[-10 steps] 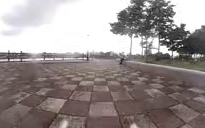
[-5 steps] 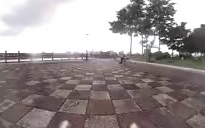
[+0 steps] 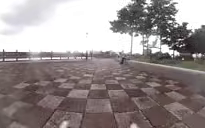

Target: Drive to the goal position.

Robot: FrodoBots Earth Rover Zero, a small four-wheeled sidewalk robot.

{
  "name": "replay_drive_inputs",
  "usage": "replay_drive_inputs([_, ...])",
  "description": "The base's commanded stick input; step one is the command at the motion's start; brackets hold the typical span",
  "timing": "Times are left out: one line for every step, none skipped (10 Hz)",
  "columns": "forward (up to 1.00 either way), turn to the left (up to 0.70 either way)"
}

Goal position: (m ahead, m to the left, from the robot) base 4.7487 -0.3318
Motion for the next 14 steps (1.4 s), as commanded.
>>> replay_drive_inputs([0.70,0.00])
replay_drive_inputs([0.70,0.00])
replay_drive_inputs([0.70,0.00])
replay_drive_inputs([0.70,0.00])
replay_drive_inputs([0.70,0.00])
replay_drive_inputs([0.70,0.00])
replay_drive_inputs([0.70,0.00])
replay_drive_inputs([0.70,0.00])
replay_drive_inputs([0.70,0.00])
replay_drive_inputs([0.70,0.00])
replay_drive_inputs([0.70,0.00])
replay_drive_inputs([0.70,0.00])
replay_drive_inputs([0.70,0.00])
replay_drive_inputs([0.70,0.00])
